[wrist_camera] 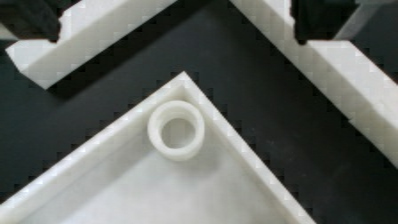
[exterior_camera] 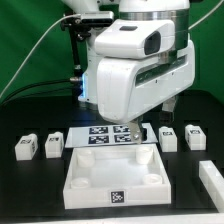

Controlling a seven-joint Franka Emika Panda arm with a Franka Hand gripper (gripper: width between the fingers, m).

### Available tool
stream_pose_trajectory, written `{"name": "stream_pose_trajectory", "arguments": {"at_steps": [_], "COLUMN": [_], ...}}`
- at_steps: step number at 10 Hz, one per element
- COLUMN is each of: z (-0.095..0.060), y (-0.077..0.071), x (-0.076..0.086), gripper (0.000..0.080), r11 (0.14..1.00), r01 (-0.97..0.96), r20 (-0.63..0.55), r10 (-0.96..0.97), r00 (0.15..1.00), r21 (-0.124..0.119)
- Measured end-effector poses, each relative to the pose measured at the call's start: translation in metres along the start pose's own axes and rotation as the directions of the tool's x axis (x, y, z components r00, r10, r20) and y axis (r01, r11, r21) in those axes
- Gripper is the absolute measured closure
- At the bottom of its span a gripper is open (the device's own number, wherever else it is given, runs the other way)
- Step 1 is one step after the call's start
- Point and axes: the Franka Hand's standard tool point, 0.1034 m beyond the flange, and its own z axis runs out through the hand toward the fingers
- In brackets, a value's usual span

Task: Assemble one leg

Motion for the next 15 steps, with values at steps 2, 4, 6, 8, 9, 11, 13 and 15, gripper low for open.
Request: {"name": "stream_pose_trajectory", "arguments": {"at_steps": [2,4,6,8,9,11,13,15], "z": [0.012,0.032,0.055,0.084,0.094,0.107,0.109,0.11], "y": [-0.018,-0.039,-0.049,-0.058,-0.062,-0.069,-0.071,-0.071], "x": [-0.02,-0.065,-0.101,-0.119,-0.12,-0.126,-0.129,-0.129], "gripper": [0.015,0.015,0.015,0.015,0.015,0.015,0.015,0.027], "r11": [0.987,0.894,0.814,0.807,0.817,0.824,0.829,0.829], "r01": [0.162,0.447,0.58,0.591,0.576,0.565,0.559,0.559], "r20": [-0.007,-0.01,-0.013,-0.026,-0.03,-0.034,-0.036,-0.036], "r10": [-0.162,-0.447,-0.581,-0.59,-0.576,-0.564,-0.558,-0.558], "r00": [0.987,0.894,0.814,0.807,0.817,0.825,0.829,0.829], "r21": [-0.011,-0.022,-0.019,0.001,0.014,0.034,0.027,0.027]}}
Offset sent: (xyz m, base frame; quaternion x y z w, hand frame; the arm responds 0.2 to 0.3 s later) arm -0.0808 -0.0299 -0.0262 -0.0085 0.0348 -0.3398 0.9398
